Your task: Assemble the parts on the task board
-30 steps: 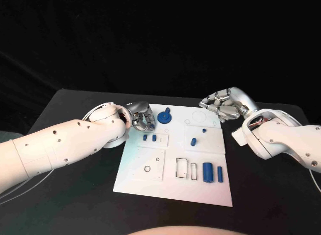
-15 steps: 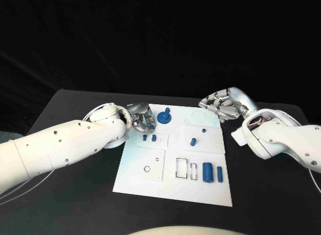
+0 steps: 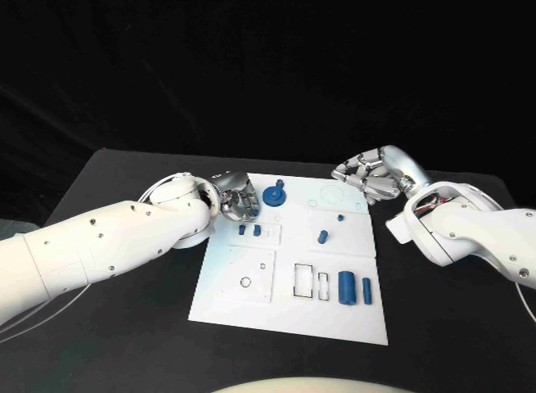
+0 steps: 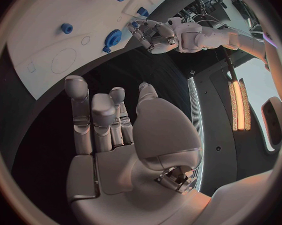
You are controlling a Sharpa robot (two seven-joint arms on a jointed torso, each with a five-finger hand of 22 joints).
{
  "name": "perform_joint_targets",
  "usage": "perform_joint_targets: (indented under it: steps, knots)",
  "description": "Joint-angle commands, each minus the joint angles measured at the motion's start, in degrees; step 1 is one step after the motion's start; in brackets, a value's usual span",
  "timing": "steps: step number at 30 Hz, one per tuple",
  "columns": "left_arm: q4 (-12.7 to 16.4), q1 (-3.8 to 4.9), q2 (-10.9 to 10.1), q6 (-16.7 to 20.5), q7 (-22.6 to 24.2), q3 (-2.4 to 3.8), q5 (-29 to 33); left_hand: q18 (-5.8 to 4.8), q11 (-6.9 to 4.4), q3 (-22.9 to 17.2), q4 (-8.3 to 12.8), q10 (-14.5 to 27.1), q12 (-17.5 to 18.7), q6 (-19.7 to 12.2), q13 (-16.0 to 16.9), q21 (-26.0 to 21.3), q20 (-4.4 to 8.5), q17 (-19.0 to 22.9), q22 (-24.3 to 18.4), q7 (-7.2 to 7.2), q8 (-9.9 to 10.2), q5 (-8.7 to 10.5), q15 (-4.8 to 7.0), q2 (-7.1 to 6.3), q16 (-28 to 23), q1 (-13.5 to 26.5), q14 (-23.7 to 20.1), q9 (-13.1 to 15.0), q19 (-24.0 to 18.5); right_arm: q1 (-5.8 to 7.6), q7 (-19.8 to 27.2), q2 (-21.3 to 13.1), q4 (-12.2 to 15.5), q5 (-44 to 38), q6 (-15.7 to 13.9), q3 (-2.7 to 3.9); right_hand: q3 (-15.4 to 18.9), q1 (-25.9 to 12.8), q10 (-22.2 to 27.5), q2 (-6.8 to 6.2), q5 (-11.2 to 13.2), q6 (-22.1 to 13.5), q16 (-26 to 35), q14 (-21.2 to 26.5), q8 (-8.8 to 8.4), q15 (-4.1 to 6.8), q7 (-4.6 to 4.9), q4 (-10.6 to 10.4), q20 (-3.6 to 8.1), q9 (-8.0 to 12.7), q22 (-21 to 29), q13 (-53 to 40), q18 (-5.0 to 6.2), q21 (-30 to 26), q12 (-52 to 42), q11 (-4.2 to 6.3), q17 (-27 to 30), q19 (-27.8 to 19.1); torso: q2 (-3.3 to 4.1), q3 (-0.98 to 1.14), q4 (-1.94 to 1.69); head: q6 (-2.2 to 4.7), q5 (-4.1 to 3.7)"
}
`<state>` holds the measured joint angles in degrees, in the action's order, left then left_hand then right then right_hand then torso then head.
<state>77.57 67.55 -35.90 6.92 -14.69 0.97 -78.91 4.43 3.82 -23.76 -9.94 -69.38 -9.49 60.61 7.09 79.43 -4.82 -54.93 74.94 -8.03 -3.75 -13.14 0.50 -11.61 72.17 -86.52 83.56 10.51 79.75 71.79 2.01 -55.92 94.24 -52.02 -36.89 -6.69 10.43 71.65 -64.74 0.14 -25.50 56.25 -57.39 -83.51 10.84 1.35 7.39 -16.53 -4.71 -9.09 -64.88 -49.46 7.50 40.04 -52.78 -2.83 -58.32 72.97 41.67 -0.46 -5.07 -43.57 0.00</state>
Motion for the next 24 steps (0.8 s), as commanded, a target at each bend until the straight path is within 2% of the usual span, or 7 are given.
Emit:
perform_joint_targets:
  steps: [1, 19, 22, 24]
  knots:
    - [0.06, 0.00, 0.07, -0.83, -0.14, 0.02, 0.46, -0.75, 0.28, -0.64, 0.01, -0.18, 0.50, -1.10, 0.12, 0.12, -0.31, 0.17, 1.88, -0.08, 0.30, -0.07, -0.13, -0.05, 0.37, 0.75, -0.15, -0.58, -0.07, -0.05, 0.51, 0.02, 0.03, -0.29, 0.09, 0.00, 0.22, 0.61, 0.17, 0.05, -0.30, -0.20, 0.16, -0.35, 0.20, 0.09, 0.03, -0.01, -0.10, -0.08, -0.05, 0.02, 0.97, -0.30, -0.30, 0.09, -0.07, 0.28, -0.02, 0.00, 0.00, 0.01, -0.04]
    - [0.38, 0.00, -0.78, -0.53, -0.38, 0.03, 0.66, -0.75, 0.20, -0.97, 0.11, -0.52, 0.66, -1.93, 0.23, 0.14, -0.32, 0.79, 1.92, -0.15, 0.23, -0.05, -0.12, -0.21, 0.20, 0.93, -0.27, -1.15, -0.05, -0.08, -0.14, -0.12, -0.18, -0.34, 0.58, 0.00, 0.28, 1.01, 0.84, 0.17, -0.43, -0.33, 0.93, -0.16, 0.18, 0.08, 0.06, 0.07, -0.10, -0.07, 0.39, 0.87, 1.12, -1.34, 0.47, 0.07, 0.54, -0.04, -0.01, -0.02, 0.02, 0.14, -0.12]
    - [0.64, 0.00, -1.28, -0.22, -0.29, 0.04, 0.76, -0.74, 0.19, -1.03, 0.16, -0.58, 0.66, -1.87, 0.26, 0.14, -0.31, 0.80, 1.92, -0.15, 0.17, -0.05, -0.12, -0.21, 0.21, 0.89, -0.27, -1.19, -0.06, -0.09, -0.67, -0.14, -0.35, -0.84, 1.25, 0.00, -0.24, 3.72, 4.31, 0.39, -0.60, -0.42, 1.79, 0.24, 0.23, 0.04, 0.13, 0.83, -0.11, -0.09, 0.88, 5.42, 1.30, -2.70, 5.16, 0.04, 1.04, -0.54, -0.05, -0.06, -0.02, 0.17, -0.20]
    - [0.91, 0.01, -1.70, 0.17, -0.12, 0.05, 0.91, -0.73, 0.19, -1.14, 0.26, -0.64, 0.69, -1.72, 0.29, 0.11, -0.31, 0.88, 1.89, -0.15, 0.08, -0.06, -0.12, -0.19, 0.20, 0.82, -0.29, -1.23, -0.08, -0.09, -1.28, -0.16, -0.50, -1.79, 2.30, 0.00, -1.22, 7.60, 5.66, 0.39, 0.75, -0.38, 2.01, 0.35, 0.25, 0.07, 0.24, 2.27, -0.05, -0.09, 0.90, 7.77, 1.35, -3.12, 8.38, 0.03, 1.02, -0.66, -0.08, -0.04, -0.04, 0.18, -0.24]
